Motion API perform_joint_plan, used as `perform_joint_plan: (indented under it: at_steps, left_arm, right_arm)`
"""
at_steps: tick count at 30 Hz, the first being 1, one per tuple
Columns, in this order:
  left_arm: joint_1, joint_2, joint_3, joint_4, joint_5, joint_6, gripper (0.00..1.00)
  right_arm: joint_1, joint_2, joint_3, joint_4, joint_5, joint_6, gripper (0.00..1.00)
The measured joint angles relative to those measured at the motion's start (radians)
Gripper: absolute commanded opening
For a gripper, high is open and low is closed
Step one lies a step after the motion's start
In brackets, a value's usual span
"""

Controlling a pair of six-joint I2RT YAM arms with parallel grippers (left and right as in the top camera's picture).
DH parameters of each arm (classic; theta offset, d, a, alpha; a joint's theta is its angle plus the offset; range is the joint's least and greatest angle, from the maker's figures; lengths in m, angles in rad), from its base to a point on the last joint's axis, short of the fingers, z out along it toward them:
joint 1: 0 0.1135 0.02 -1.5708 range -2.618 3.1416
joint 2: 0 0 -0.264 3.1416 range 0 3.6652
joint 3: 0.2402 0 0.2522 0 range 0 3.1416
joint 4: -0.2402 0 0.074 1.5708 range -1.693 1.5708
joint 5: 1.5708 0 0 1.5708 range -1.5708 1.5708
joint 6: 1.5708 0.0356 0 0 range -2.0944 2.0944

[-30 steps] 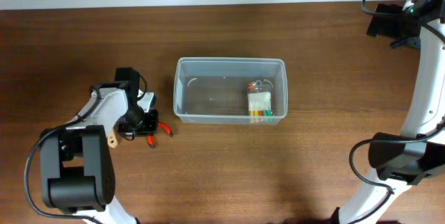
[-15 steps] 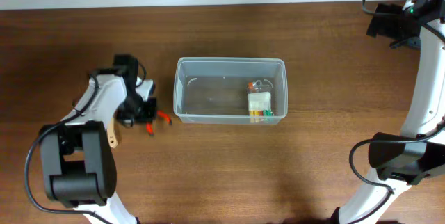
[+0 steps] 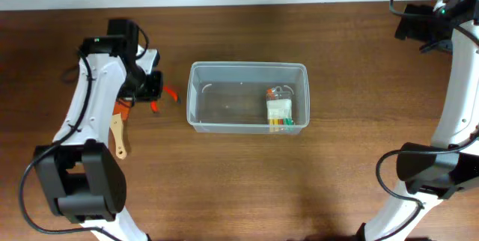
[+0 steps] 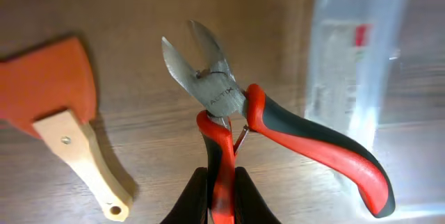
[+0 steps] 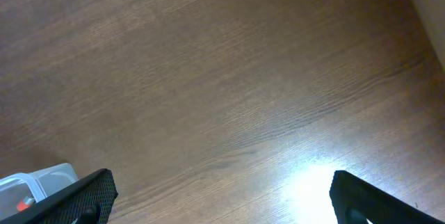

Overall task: Pack container
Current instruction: 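Carry the pliers over the box and release them inside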

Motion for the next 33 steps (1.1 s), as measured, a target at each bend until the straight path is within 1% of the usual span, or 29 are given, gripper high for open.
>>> perform_joint_plan:
  at_steps: [6,10,16,24,28,33]
  left_arm:
    - [-0.040,0.000,0.160,-0.071,0.007,0.000,0.02]
    - [-0.095,0.000,0.215,-0.087,0.016,-0.005,0.02]
    - [-0.225,0.000,0.219,-0.079,0.025,-0.023,0.02]
    - [-0.397,0.000,0.219,0.014,0.027,-0.039,0.02]
    - [-0.438,0.000,0.219,0.044,0.026,-0.043,0.02]
    - [-0.447,0.019,0.220,0.056,0.026,-0.047,0.02]
  right_arm:
    - [0.000,0.000,0.000,0.000,0.000,0.000,0.99]
    - [0.000,0.000,0.000,0.000,0.000,0.000,0.99]
    - [0.000,0.000,0.000,0.000,0.000,-0.001,0.99]
    - [0.000,0.000,0.000,0.000,0.000,-0.001,0.99]
    - [0.000,0.000,0.000,0.000,0.000,0.000,0.99]
    - [0.000,0.000,0.000,0.000,0.000,0.000,0.99]
